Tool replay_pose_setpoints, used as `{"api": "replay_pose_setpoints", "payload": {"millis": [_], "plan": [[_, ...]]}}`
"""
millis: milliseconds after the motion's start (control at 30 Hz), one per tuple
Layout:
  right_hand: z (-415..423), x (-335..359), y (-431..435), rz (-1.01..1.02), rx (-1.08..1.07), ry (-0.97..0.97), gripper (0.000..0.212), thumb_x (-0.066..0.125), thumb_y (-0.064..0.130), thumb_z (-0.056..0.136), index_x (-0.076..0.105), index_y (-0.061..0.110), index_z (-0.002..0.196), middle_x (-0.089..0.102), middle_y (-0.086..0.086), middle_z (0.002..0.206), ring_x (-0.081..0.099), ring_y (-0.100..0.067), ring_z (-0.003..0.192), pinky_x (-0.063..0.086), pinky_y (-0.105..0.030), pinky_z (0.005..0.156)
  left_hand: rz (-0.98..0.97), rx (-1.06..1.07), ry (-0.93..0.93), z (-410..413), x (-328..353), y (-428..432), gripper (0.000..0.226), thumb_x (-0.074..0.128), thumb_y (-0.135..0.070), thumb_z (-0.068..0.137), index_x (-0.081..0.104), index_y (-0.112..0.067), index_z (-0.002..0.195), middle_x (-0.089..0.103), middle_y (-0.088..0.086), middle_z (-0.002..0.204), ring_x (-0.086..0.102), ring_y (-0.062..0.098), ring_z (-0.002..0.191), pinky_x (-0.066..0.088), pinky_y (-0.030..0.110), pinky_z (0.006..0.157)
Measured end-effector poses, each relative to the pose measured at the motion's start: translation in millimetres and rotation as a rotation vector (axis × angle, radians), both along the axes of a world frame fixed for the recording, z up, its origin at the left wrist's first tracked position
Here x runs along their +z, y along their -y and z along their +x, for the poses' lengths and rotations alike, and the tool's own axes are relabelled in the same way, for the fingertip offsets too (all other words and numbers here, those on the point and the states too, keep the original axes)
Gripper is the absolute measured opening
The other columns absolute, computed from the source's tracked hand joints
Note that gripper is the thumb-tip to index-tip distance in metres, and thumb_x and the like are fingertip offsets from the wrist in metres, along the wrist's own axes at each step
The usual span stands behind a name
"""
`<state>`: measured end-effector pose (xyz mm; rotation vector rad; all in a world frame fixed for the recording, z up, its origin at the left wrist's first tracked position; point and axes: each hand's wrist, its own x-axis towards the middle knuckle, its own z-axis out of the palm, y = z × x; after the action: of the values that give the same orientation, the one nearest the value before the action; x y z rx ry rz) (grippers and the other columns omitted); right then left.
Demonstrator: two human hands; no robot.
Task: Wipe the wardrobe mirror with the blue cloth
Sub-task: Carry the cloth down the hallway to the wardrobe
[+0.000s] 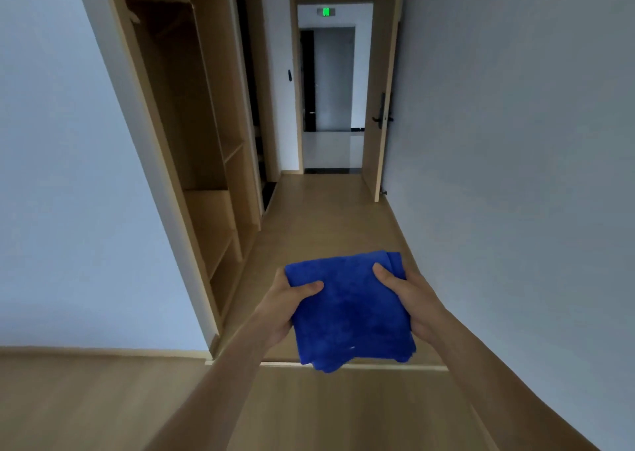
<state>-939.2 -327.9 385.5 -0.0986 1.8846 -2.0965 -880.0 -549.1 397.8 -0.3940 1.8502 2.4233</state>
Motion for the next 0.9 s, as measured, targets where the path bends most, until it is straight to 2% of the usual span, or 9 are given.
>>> {"api": "replay_pose_setpoints", "payload": {"millis": [133,333,433,533,700,800,900], "plan": [[-57.8,10.3,6.0,-0.035,0.101,0.101,0.047,0.076,0.044,0.085,0.067,0.017,0.123,0.074,-0.007,0.116,0.069,-0.028,0.111,0.052,-0.050,0.102,0.016,0.095,-0.032,-52.4,0.7,5.2,0.050,0.079,-0.014,0.088,0.050,-0.023,0.128,0.066,0.004,0.127,0.068,0.027,0.112,0.060,0.037,0.074],[-121.2,12.1,27.8,-0.069,0.212,0.126,0.044,0.078,0.024,0.084,0.065,0.016,0.125,0.072,-0.008,0.120,0.070,-0.027,0.110,0.056,-0.047,0.095,0.024,0.127,-0.059,-110.1,2.0,21.7,0.037,0.077,-0.019,0.090,0.061,-0.017,0.123,0.078,0.003,0.109,0.077,0.024,0.098,0.061,0.033,0.070],[-155.6,5.2,48.7,-0.064,0.194,0.111,0.046,0.077,0.024,0.085,0.063,0.018,0.127,0.073,-0.005,0.119,0.070,-0.025,0.109,0.058,-0.042,0.091,0.037,0.120,-0.063,-139.1,0.5,37.7,0.031,0.074,-0.020,0.092,0.063,-0.016,0.121,0.079,0.003,0.106,0.077,0.023,0.096,0.062,0.034,0.070],[-190.9,1.2,74.0,-0.045,0.180,0.128,0.050,0.079,0.031,0.083,0.061,0.021,0.129,0.074,-0.003,0.118,0.070,-0.024,0.109,0.058,-0.040,0.087,0.035,0.145,-0.081,-173.6,-5.2,62.0,0.031,0.075,-0.025,0.092,0.064,-0.021,0.120,0.078,0.003,0.111,0.076,0.025,0.101,0.062,0.040,0.078],[-257.2,7.7,118.8,0.027,0.173,0.069,0.047,0.079,0.035,0.082,0.065,0.019,0.124,0.075,-0.003,0.113,0.072,-0.021,0.104,0.059,-0.036,0.082,0.052,0.130,-0.116,-242.4,-8.1,113.1,0.031,0.072,-0.028,0.094,0.061,-0.028,0.122,0.077,0.001,0.113,0.076,0.024,0.101,0.062,0.037,0.073],[-292.7,16.3,143.4,0.034,0.153,0.026,0.049,0.080,0.036,0.079,0.066,0.017,0.123,0.074,-0.005,0.115,0.072,-0.024,0.105,0.058,-0.044,0.092,0.034,0.105,-0.127,-281.5,-2.8,142.0,0.033,0.071,-0.033,0.094,0.059,-0.031,0.125,0.074,0.001,0.119,0.074,0.025,0.105,0.062,0.040,0.077],[-322.2,21.1,164.3,0.012,0.152,0.004,0.045,0.078,0.033,0.083,0.067,0.014,0.122,0.074,-0.008,0.115,0.071,-0.027,0.106,0.055,-0.048,0.097,0.020,0.078,-0.157,-309.6,2.2,163.7,0.030,0.068,-0.035,0.096,0.058,-0.031,0.124,0.075,0.000,0.116,0.075,0.023,0.103,0.062,0.037,0.076]]}}
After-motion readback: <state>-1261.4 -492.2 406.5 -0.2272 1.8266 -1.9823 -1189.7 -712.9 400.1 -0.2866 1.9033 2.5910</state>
